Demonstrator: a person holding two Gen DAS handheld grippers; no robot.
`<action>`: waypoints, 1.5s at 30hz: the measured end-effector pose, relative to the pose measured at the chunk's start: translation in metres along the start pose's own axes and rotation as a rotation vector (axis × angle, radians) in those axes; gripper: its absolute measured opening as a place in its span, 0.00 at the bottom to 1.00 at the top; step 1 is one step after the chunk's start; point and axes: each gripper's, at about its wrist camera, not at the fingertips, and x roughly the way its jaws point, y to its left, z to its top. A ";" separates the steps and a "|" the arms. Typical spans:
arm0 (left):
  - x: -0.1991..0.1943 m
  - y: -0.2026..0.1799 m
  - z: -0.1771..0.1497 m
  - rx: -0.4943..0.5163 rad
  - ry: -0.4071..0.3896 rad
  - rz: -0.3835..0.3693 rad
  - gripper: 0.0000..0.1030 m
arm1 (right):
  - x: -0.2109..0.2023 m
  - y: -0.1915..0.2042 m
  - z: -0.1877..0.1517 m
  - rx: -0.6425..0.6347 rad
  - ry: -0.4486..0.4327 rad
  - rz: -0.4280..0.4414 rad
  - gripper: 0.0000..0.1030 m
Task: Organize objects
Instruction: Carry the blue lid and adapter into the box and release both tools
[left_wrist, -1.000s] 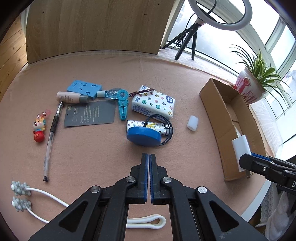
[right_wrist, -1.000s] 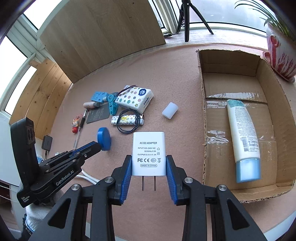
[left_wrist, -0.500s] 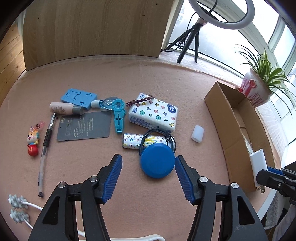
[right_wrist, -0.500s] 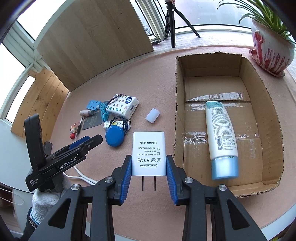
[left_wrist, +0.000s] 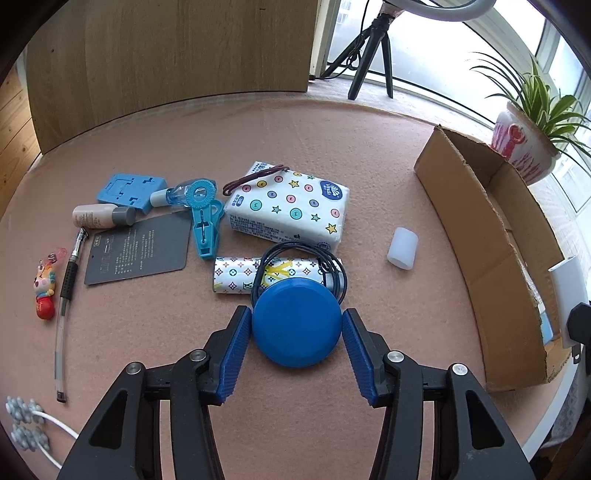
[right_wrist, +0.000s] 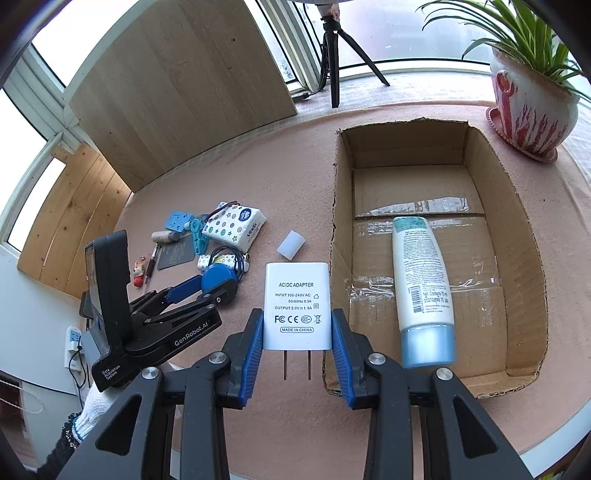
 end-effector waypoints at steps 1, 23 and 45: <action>0.000 0.001 -0.001 -0.003 0.001 -0.002 0.53 | 0.000 -0.001 0.001 -0.001 -0.004 -0.004 0.31; -0.052 -0.066 0.057 0.065 -0.115 -0.156 0.53 | -0.024 -0.065 0.019 0.071 -0.068 -0.115 0.31; -0.036 -0.160 0.083 0.134 -0.127 -0.232 0.68 | -0.017 -0.106 0.018 0.062 -0.059 -0.158 0.60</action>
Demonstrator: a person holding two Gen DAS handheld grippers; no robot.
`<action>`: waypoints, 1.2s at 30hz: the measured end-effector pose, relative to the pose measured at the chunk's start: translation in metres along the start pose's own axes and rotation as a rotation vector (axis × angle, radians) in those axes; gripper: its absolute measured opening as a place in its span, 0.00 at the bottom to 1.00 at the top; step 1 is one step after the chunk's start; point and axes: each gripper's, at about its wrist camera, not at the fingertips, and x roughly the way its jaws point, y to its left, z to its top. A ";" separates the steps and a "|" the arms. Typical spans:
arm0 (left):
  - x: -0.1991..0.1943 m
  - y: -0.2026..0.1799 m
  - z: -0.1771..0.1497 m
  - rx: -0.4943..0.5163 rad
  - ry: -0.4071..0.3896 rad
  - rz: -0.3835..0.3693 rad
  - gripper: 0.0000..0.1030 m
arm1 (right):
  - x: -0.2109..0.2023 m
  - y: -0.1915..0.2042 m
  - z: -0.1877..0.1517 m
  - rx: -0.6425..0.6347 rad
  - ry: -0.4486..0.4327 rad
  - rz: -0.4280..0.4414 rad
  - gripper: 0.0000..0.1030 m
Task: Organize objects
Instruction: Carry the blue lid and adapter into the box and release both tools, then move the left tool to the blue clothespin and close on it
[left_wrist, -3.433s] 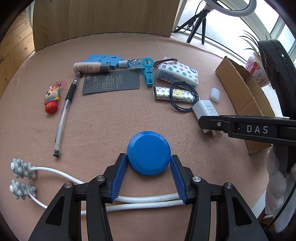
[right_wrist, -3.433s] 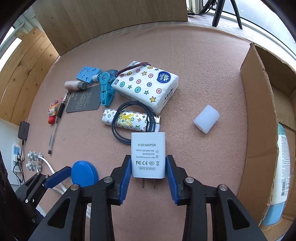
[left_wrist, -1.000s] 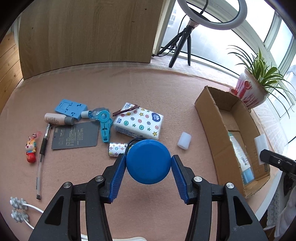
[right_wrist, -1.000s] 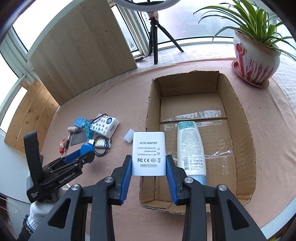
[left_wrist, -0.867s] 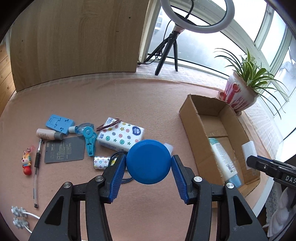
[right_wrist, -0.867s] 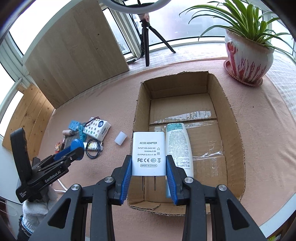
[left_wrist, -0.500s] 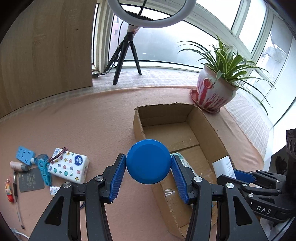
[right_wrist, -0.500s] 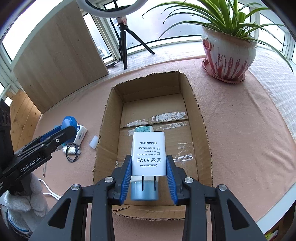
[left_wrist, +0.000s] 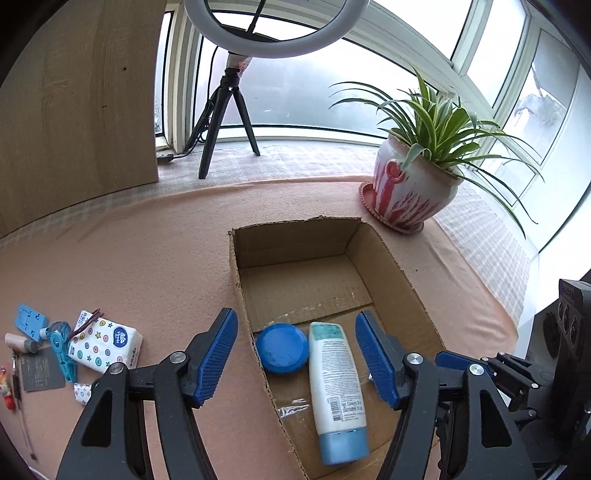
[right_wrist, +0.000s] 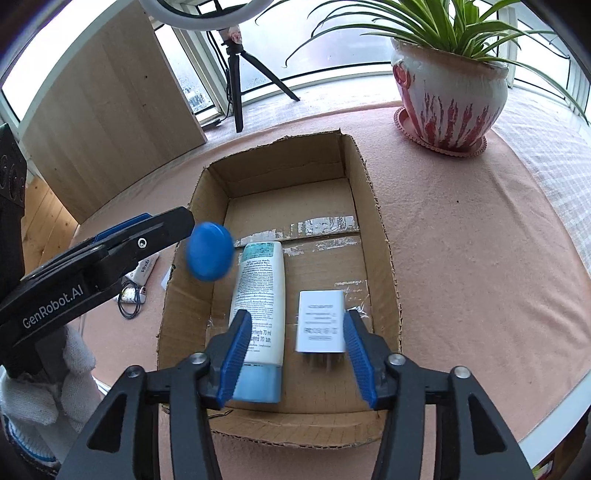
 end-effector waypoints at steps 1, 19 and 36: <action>-0.001 0.004 -0.001 -0.007 0.003 0.001 0.68 | -0.001 0.002 0.000 -0.011 -0.009 -0.006 0.60; -0.060 0.111 -0.058 -0.184 0.022 0.127 0.68 | -0.001 0.074 -0.006 -0.160 -0.064 0.081 0.61; -0.093 0.224 -0.111 -0.320 0.072 0.241 0.67 | 0.042 0.169 -0.011 -0.215 0.086 0.188 0.61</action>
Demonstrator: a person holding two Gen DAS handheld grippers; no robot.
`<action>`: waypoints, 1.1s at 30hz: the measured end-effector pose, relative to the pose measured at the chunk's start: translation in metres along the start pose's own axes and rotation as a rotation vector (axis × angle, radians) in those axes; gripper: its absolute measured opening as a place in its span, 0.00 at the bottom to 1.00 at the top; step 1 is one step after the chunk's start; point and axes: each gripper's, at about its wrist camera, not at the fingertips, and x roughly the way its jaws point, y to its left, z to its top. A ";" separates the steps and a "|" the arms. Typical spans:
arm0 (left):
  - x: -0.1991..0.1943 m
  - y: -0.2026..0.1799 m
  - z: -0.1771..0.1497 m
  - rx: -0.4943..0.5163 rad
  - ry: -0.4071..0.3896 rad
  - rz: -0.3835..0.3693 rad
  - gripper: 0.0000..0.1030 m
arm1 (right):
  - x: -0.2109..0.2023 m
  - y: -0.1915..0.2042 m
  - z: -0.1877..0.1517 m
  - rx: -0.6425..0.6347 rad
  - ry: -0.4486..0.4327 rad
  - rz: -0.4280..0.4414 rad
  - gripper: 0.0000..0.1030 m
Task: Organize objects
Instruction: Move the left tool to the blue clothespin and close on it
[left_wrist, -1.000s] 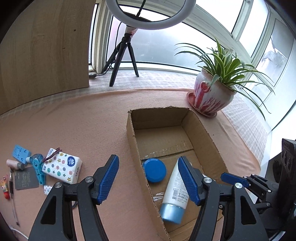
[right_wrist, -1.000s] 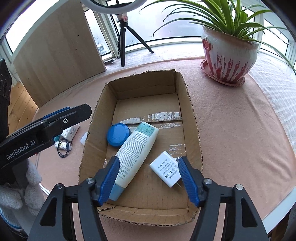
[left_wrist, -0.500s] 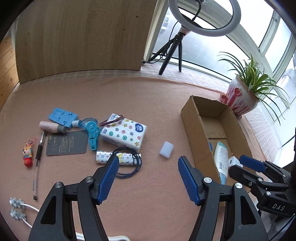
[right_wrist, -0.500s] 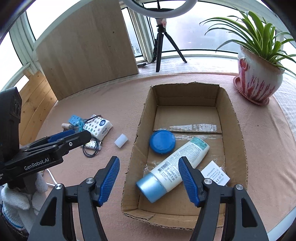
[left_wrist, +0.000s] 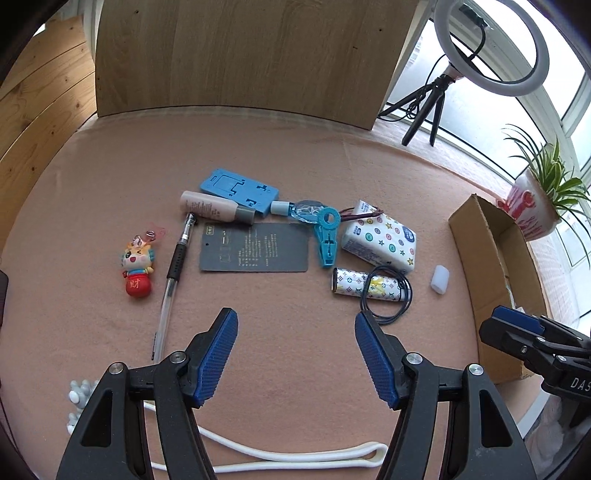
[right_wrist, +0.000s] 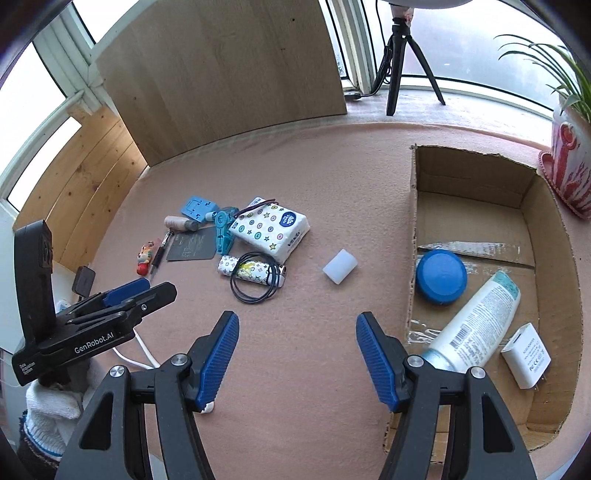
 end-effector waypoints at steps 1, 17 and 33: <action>0.001 0.002 0.002 -0.001 0.003 -0.002 0.67 | 0.006 0.003 0.001 0.008 0.011 0.005 0.61; 0.054 -0.013 0.046 0.050 0.069 -0.078 0.58 | 0.073 0.018 0.014 0.049 0.084 -0.034 0.49; 0.085 -0.014 0.059 0.032 0.089 -0.065 0.42 | 0.096 0.031 0.021 -0.038 0.105 -0.130 0.33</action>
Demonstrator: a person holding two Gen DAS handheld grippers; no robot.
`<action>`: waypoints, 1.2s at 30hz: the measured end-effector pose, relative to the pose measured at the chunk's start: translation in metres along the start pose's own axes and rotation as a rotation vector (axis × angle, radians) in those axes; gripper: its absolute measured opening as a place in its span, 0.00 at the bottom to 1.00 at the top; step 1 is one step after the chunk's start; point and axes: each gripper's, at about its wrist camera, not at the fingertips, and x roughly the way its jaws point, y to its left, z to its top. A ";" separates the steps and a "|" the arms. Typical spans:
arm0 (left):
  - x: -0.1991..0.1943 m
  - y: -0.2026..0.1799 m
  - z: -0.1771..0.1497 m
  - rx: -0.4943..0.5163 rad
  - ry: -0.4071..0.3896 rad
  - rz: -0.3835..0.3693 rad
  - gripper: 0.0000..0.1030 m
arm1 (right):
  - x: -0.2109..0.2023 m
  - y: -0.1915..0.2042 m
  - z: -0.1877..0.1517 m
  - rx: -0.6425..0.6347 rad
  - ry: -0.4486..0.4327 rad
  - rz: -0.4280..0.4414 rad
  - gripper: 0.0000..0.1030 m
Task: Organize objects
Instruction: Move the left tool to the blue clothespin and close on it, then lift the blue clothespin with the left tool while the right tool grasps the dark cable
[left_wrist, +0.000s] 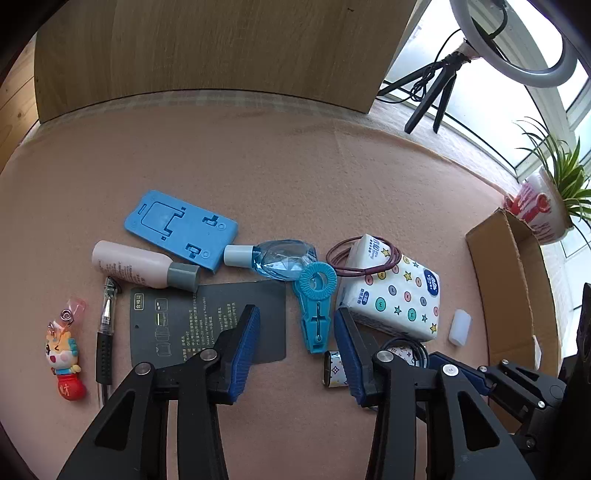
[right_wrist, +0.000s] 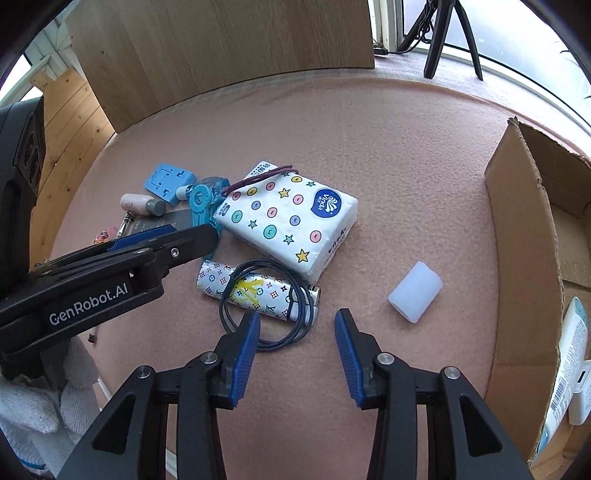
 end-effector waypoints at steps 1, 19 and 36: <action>0.000 0.001 0.000 0.001 -0.002 0.001 0.39 | 0.000 0.002 0.000 -0.012 0.001 -0.008 0.31; -0.014 0.012 -0.027 -0.012 -0.005 -0.013 0.16 | -0.012 -0.023 -0.023 0.067 0.001 0.023 0.03; -0.055 0.020 -0.078 -0.085 -0.034 -0.019 0.14 | -0.061 -0.031 -0.042 0.086 -0.118 0.075 0.03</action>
